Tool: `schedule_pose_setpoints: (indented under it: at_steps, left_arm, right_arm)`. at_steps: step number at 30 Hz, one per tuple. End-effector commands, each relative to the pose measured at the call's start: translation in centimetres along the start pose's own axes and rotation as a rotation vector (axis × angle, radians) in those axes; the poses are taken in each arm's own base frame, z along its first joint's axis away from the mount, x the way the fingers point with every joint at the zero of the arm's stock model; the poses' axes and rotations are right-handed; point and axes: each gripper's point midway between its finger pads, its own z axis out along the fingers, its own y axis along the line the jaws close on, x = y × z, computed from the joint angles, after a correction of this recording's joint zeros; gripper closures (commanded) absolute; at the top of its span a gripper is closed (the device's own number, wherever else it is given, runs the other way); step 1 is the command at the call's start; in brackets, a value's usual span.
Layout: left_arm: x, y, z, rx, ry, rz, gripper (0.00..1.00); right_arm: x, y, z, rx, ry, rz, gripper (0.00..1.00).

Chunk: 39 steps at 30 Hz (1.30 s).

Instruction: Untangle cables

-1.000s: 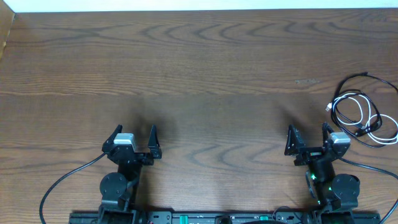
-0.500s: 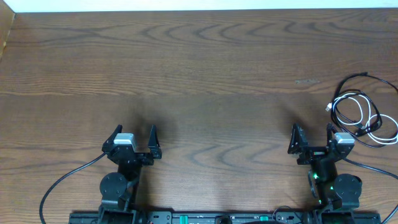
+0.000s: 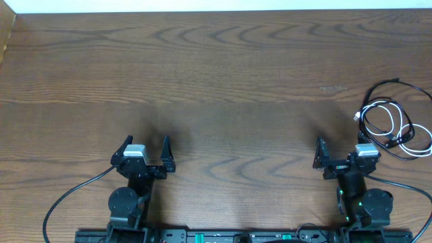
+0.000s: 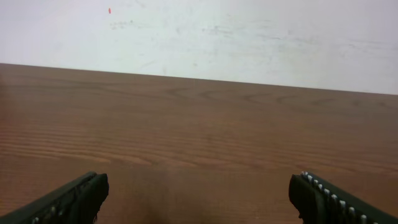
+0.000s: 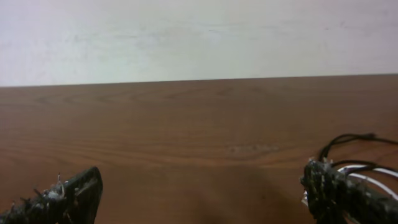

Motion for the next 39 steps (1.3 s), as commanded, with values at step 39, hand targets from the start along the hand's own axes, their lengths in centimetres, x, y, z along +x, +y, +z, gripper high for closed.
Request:
schedule_pose_setpoints:
  at_steps: [39]
  left_arm:
    - [1.66, 0.70, 0.09, -0.035, 0.049, 0.015, 0.02]
  right_arm:
    - [-0.02, -0.94, -0.07, 0.039, -0.001, -0.058, 0.01]
